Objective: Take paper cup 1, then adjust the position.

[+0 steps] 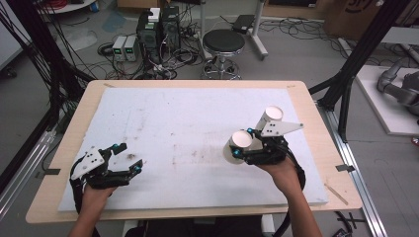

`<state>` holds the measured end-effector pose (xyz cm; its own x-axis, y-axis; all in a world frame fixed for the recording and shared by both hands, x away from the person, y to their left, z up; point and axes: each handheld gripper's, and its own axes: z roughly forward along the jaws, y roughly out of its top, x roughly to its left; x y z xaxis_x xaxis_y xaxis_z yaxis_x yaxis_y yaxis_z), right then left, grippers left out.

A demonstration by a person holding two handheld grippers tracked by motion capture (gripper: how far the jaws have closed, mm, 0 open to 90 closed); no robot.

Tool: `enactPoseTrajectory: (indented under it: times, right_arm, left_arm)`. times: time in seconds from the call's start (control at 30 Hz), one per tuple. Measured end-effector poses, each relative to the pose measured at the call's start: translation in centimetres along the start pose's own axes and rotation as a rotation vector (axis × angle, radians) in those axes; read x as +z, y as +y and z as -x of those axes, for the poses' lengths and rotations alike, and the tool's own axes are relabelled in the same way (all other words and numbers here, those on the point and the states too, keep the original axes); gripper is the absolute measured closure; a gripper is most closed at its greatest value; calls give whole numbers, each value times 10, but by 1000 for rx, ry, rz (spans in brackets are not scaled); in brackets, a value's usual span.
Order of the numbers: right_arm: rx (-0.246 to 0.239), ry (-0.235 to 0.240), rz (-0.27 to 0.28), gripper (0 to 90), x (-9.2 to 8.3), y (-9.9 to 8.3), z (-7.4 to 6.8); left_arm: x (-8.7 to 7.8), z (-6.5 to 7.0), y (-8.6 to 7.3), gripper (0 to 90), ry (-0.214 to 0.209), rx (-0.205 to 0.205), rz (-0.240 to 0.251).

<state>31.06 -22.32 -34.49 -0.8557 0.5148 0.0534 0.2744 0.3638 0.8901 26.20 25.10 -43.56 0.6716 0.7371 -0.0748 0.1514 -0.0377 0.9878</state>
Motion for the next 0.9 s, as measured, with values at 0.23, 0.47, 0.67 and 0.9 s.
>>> enactPoseTrajectory:
  times: [0.23,0.47,0.67,0.9]
  right_arm:
    - [4,5,-5,346,2,-2,-1]
    - [-5,13,-7,346,9,0,0]
    - [-2,25,-8,345,12,0,-1]
    - [-1,31,-2,345,13,-1,0]
  left_arm:
    - [-1,-1,-3,130,5,-6,-14]
    - [-4,-2,-3,130,-2,-10,-16]
    - [-2,-1,-3,130,-14,-9,-22]
    - [3,2,-3,130,-47,8,-39]
